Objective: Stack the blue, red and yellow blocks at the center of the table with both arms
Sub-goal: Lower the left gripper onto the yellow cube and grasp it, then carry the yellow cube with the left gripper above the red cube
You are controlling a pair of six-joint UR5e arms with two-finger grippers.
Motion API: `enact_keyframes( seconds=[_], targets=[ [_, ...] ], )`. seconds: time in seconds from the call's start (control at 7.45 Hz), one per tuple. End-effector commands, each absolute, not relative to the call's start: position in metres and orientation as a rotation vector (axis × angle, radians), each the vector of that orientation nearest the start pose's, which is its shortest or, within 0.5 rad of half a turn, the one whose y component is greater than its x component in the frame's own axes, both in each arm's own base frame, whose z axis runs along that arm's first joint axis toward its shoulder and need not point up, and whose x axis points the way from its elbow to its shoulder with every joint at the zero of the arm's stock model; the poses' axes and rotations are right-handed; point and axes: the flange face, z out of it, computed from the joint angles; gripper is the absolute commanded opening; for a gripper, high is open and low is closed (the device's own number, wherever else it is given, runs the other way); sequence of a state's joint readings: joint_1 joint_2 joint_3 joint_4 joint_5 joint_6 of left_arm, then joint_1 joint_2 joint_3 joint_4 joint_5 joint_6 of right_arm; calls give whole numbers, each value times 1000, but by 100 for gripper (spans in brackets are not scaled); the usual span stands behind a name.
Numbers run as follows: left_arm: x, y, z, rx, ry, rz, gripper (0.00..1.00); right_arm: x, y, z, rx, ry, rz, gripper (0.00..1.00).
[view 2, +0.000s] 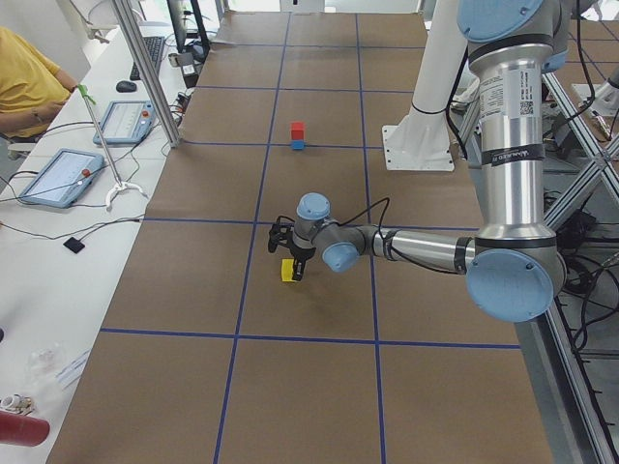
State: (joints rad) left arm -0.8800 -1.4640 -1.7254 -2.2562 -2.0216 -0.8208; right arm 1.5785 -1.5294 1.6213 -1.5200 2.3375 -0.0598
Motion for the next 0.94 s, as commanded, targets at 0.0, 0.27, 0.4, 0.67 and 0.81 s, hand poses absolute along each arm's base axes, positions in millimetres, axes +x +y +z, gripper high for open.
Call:
enact_keyframes(
  seconds=[0.0, 0.27, 0.4, 0.67, 0.81],
  targets=[
    [247, -466, 465, 235, 838, 45, 0, 68, -516, 610, 158, -760, -103, 100],
    [287, -511, 301, 193, 804, 38, 0, 68, -516, 610, 158, -758, -101, 100],
    [318, -513, 241, 171, 799, 71, 0, 68, -516, 611, 154, -758, -99, 100],
    [391, -499, 162, 155, 835, 149, 0, 68, -516, 612, 151, -759, -98, 100],
    [431, -489, 135, 137, 839, 115, 0, 68, -516, 614, 149, -757, -96, 100]
  ],
)
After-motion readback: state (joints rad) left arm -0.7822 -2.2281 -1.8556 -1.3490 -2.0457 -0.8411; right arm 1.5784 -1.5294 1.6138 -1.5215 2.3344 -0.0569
